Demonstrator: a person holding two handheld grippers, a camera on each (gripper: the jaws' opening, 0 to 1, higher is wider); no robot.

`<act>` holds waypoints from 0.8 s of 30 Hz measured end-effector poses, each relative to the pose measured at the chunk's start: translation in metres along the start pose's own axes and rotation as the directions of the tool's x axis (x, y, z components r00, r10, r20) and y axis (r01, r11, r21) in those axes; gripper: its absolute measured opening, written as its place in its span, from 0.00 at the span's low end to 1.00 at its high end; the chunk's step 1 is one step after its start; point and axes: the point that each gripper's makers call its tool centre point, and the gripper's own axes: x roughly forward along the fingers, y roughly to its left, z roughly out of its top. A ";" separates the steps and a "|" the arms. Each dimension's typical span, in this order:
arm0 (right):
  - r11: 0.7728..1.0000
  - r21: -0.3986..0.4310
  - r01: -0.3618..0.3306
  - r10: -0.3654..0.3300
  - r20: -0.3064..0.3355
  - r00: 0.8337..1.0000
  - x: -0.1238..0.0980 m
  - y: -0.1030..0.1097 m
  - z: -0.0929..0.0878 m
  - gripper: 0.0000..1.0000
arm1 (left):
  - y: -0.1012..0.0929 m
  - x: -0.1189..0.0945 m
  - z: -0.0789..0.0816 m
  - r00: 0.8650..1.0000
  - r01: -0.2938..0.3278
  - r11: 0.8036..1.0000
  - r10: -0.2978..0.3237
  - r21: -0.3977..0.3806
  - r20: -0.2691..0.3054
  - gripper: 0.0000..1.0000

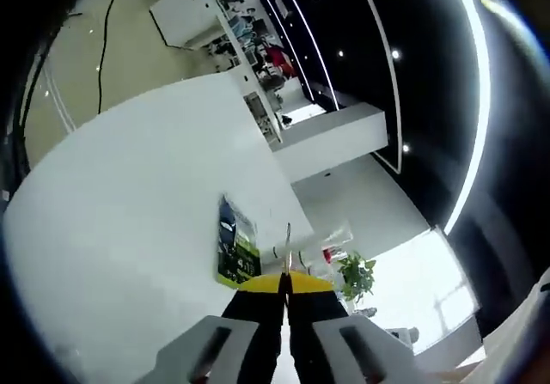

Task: Arrange the skincare products in the storage area until every visible bottle or jar stands upright without overlapping.

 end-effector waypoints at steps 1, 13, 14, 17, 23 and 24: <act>1.000 0.002 0.006 -0.006 0.002 1.000 -0.001 -0.002 0.000 0.33 | 0.004 0.004 0.003 1.000 -0.010 1.000 0.010 0.004 -0.009 0.00; 0.995 0.032 0.098 -0.098 0.025 0.995 -0.013 -0.018 -0.001 0.33 | 0.041 0.059 0.061 0.990 -0.125 0.987 0.131 0.103 -0.058 0.00; 0.993 0.032 0.111 -0.112 0.026 0.993 -0.015 -0.020 -0.001 0.33 | 0.042 0.066 0.065 0.989 -0.119 0.988 0.126 0.100 -0.072 0.00; 0.991 0.046 0.128 -0.130 0.048 0.990 -0.019 -0.023 0.003 0.33 | 0.054 0.078 0.066 0.979 -0.157 0.983 0.168 0.093 -0.116 0.00; 0.986 0.052 0.156 -0.159 0.053 0.986 -0.024 -0.030 0.005 0.33 | 0.067 0.101 0.068 0.974 -0.166 0.982 0.177 0.085 -0.144 0.00; 0.986 0.057 0.159 -0.162 0.055 0.985 -0.026 -0.032 0.006 0.33 | 0.074 0.104 0.067 0.969 -0.180 0.980 0.192 0.086 -0.157 0.00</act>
